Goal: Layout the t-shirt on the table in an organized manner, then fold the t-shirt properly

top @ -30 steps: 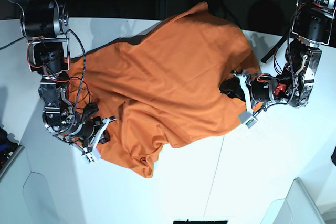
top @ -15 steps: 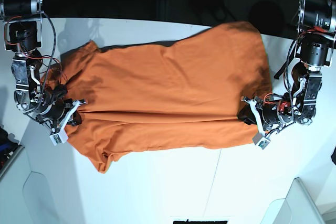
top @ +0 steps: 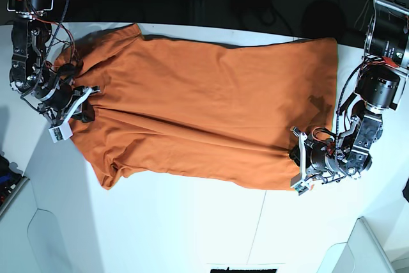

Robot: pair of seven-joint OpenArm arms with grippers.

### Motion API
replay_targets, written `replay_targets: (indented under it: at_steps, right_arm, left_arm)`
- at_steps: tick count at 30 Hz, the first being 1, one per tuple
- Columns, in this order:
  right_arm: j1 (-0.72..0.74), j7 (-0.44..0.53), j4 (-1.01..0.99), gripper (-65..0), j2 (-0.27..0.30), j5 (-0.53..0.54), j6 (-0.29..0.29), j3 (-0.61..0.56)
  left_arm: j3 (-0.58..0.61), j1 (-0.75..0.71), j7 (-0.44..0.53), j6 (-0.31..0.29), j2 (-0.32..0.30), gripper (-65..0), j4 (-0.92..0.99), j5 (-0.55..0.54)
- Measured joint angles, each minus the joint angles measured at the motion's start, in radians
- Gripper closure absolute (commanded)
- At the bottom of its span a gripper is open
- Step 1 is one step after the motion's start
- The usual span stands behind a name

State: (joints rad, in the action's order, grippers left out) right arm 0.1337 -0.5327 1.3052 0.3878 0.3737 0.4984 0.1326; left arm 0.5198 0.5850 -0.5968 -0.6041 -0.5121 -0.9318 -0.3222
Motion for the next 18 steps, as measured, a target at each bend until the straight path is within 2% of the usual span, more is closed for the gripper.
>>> replay_targets:
  at_steps: [2, 5, 8, 10, 12, 14, 18]
  right_arm:
    - [0.016, -0.006, 0.0, 0.0, 0.0, 0.004, -0.001, 0.022]
    - [0.066, -0.006, -0.001, -0.5, 0.001, 0.048, -0.005, 0.071]
    - [0.14, 0.001, 0.0, -19.3, 0.0, 0.082, -0.02, 0.098]
    - [0.19, 0.004, -0.003, -25.4, -0.008, 0.065, -0.1, 0.1]
    - [0.247, 0.009, -0.044, -27.0, -0.023, 0.001, -0.137, 0.102]
    - [0.302, 0.058, -0.129, -27.0, -0.039, -0.03, -0.155, 0.102]
    - [0.426, 0.139, -0.375, -27.0, -0.073, -0.087, -0.154, 0.084]
  left_arm:
    - [-0.007, -0.005, -0.011, 0.045, -0.006, -16.4, -0.041, -0.024]
    - [-0.037, -0.002, -0.073, 0.055, -0.025, -16.4, -0.134, -0.113]
    - [-0.043, 0.006, -0.145, 0.048, -0.037, -16.4, -0.217, -0.185]
    - [-0.042, -0.003, -0.171, 0.035, -0.041, -16.4, -0.246, -0.246]
    - [-0.042, -0.029, -0.195, 0.035, -0.042, -16.4, -0.263, -0.28]
    - [-0.042, -0.063, -0.2, 0.027, -0.041, -16.4, -0.281, -0.301]
    - [-0.041, -0.121, -0.198, 0.011, -0.036, -16.4, -0.309, -0.313]
